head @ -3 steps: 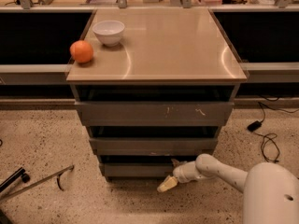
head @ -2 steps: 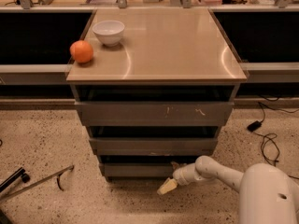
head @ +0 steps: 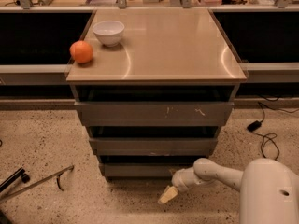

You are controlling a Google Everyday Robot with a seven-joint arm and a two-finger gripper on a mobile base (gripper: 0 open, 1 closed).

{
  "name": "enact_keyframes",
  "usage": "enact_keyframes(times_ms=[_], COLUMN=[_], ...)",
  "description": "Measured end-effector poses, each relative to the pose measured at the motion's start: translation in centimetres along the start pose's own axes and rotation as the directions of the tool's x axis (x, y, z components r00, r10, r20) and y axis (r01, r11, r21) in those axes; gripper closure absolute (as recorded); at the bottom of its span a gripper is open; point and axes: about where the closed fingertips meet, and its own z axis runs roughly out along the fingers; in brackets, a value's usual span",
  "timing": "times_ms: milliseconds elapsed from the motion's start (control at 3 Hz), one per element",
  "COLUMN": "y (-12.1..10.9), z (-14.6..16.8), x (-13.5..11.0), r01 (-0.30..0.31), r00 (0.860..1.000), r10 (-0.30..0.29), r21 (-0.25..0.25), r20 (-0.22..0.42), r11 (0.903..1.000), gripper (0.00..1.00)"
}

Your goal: Open bottom drawer

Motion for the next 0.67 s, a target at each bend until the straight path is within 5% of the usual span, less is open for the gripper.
enact_keyframes(times_ms=[333, 667], y=[1.9, -0.4], z=[0.8, -0.1], x=[0.5, -0.7], r01=[-0.004, 0.016], r00=[1.0, 1.0], r10=[0.004, -0.016], r21=[-0.034, 0.038], r20=[-0.006, 0.004], r11=[0.9994, 0.9992], gripper=[0.0, 0.0])
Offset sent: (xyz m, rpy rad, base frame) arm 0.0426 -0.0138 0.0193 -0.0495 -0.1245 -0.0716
